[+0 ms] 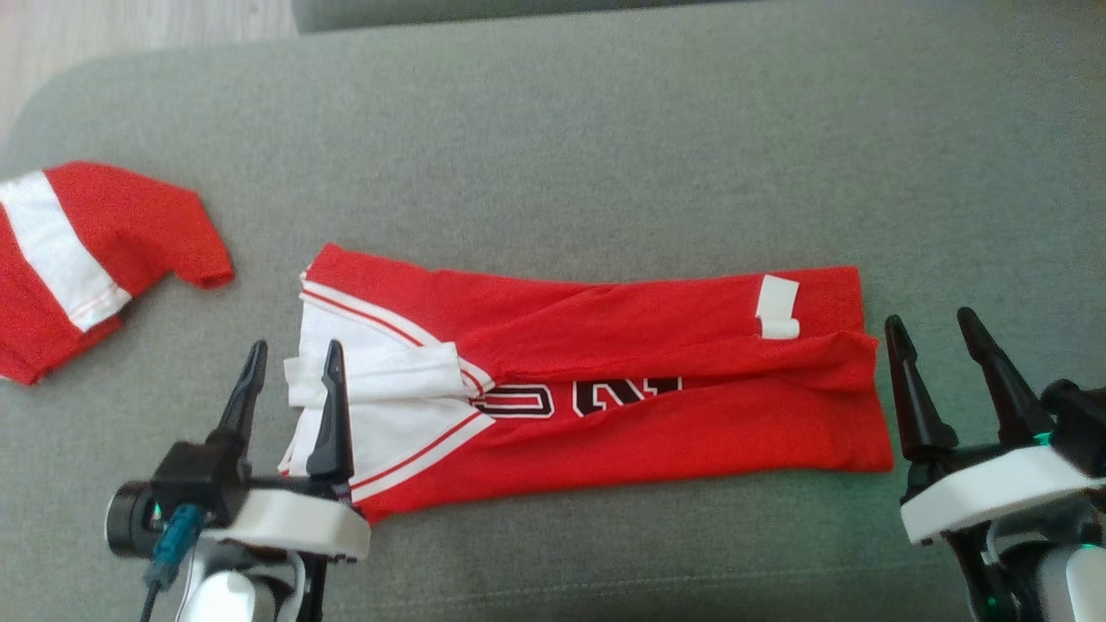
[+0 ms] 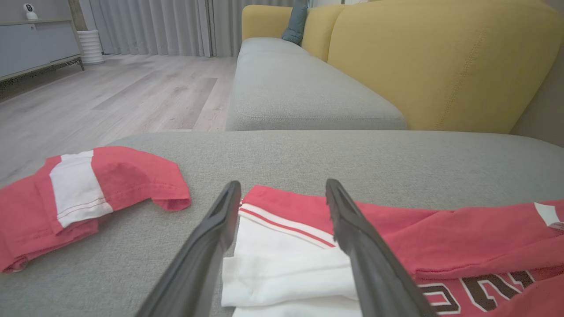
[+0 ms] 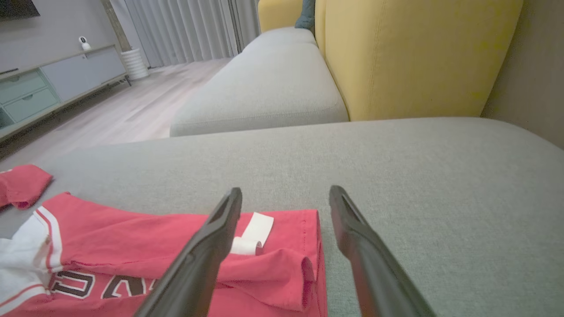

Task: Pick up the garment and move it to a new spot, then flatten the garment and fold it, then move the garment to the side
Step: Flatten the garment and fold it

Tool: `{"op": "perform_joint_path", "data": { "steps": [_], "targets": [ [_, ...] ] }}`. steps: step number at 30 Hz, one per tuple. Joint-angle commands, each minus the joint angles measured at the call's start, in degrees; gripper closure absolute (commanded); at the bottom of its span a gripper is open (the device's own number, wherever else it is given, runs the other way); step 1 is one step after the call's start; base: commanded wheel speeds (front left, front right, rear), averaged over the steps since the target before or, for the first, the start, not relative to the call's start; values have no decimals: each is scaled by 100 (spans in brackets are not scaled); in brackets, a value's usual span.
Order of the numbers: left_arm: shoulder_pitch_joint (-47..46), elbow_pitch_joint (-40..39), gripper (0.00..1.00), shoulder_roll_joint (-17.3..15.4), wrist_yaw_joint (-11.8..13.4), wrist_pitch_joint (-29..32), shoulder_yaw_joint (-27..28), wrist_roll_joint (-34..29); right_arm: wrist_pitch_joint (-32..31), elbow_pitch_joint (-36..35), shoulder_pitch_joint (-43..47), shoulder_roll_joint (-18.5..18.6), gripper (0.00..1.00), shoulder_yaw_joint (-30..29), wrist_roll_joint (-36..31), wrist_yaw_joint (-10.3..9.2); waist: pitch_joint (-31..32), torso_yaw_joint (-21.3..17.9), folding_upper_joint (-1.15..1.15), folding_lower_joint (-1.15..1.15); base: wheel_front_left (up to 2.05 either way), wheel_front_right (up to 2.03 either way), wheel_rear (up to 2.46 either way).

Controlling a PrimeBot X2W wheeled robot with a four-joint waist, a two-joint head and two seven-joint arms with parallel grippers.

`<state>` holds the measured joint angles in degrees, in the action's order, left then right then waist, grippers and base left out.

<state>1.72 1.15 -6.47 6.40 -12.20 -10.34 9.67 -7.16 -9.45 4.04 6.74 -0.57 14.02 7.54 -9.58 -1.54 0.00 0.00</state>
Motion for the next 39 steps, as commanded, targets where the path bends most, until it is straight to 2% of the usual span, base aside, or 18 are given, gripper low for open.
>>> {"op": "perform_joint_path", "data": {
  "steps": [1, 13, 21, 27, 28, 29, 34, 39],
  "targets": [
    [-326, -239, 0, -81, 16, -45, 166, -31, 3, -64, -275, 148, 0, 59, -25, -5, -231, 48, 0, 0, 0, 0, 0],
    [-814, -199, 0, -54, -31, -148, 32, -68, 125, 1515, -959, 163, 0, -57, 80, -5, -860, 238, 0, 0, 0, 0, 0],
    [-927, -100, 0, -53, -50, -200, 18, -37, -49, 2024, -792, -33, 0, -58, 164, -5, -940, 281, 0, 0, 0, 0, 0],
    [-967, -41, 0, -62, -61, -226, 6, -15, -419, 2227, -675, -169, 1, -76, 285, -5, -933, 304, 0, 0, 0, 0, 0],
    [-980, -28, 0, -61, -64, -233, 8, 0, -547, 2285, -679, -196, 62, -54, 318, -5, -926, 308, 0, 0, 0, 0, 0],
    [-983, -20, 0, -64, -62, -236, 10, 3, -578, 2293, -689, -208, 100, -46, 351, -5, -922, 305, 0, 0, 0, 0, 0],
    [-960, 16, 0, -79, -43, -247, 20, 19, -615, 2250, -761, -155, 100, -94, 377, -5, -855, 266, 0, 0, 0, 0, 0],
    [-903, 41, 0, -100, -24, -252, 15, 31, -597, 2062, -823, 77, 100, -357, 387, -5, -722, 203, 0, 0, 0, 0, 0]
  ]
}}
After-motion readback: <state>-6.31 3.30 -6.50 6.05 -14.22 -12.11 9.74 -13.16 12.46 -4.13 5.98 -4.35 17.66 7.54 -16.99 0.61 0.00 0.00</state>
